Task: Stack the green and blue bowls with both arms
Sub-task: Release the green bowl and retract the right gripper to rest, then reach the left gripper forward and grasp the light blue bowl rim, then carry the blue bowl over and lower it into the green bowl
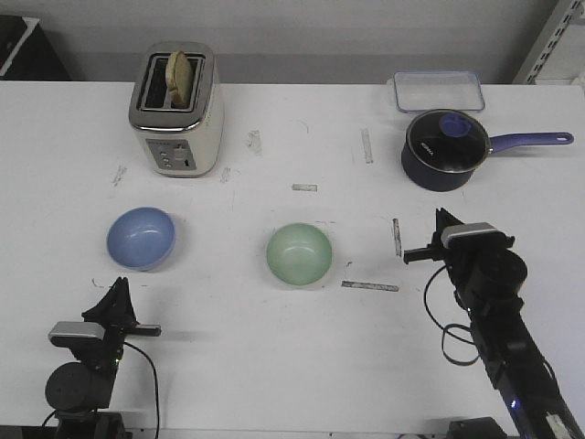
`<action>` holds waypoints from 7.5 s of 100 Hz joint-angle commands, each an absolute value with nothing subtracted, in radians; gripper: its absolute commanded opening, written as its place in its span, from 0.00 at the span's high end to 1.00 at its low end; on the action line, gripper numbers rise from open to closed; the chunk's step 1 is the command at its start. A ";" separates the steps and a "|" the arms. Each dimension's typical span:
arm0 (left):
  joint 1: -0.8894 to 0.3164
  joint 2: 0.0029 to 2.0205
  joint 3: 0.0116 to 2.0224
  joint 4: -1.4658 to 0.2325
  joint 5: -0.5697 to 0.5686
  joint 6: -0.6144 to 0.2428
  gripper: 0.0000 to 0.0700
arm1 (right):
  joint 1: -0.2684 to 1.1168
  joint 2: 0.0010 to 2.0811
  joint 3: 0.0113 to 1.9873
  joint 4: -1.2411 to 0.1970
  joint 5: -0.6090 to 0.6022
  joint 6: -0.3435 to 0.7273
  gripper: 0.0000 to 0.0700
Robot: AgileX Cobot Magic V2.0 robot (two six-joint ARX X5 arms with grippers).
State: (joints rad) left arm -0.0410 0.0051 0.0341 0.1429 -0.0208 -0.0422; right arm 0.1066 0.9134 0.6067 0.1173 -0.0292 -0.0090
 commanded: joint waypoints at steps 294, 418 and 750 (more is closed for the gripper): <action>-0.039 0.421 0.514 -0.200 -0.027 0.007 1.00 | 0.040 0.327 0.360 0.030 -0.026 0.010 0.98; 0.260 1.234 1.067 -0.550 0.306 -0.152 0.50 | 0.040 0.327 0.360 0.030 -0.026 0.010 0.98; -0.519 1.752 1.433 -0.470 0.308 -0.226 0.98 | 0.040 0.327 0.360 0.030 -0.026 0.010 0.98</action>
State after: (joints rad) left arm -0.5091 1.7390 1.4075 -0.4778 0.3016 -0.2279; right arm 0.0383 0.3286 0.3550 0.0189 -0.0261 0.0006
